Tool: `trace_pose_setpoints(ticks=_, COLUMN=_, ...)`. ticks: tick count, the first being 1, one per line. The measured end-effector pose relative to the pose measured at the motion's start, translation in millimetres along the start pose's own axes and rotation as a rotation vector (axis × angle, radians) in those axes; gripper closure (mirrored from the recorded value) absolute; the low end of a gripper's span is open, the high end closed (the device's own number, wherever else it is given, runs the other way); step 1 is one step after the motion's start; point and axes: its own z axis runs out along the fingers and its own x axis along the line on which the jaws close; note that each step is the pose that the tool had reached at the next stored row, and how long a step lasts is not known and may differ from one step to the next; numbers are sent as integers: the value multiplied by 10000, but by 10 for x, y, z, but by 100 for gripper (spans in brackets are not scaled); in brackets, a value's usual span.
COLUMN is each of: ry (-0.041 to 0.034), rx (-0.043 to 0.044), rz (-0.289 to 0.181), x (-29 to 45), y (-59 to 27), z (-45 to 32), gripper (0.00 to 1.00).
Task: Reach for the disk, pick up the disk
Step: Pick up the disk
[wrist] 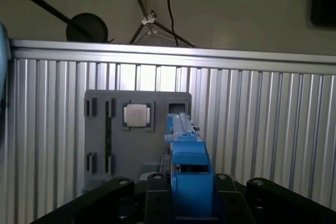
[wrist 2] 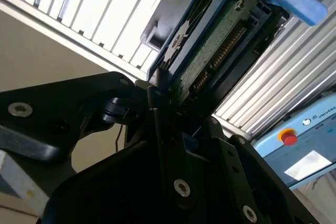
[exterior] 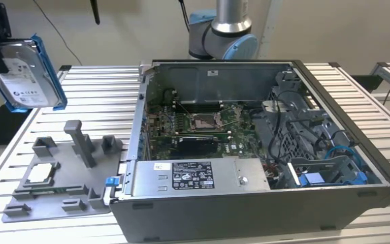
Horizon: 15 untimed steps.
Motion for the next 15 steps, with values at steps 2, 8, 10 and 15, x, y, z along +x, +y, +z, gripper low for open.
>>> trace_pose_setpoints(ticks=2, ry=0, rx=1, rz=0, x=0, y=1, z=-33, gripper=100)
trace_pose_setpoints(ticks=8, ry=0, rx=2, rz=0, x=1, y=3, z=-149, gripper=100)
trace_pose_setpoints(ticks=10, ry=0, rx=1, rz=-1, x=1, y=4, z=-207, gripper=100)
trace_pose_setpoints(ticks=15, ry=0, rx=0, rz=-1, x=2, y=4, z=-270, gripper=100)
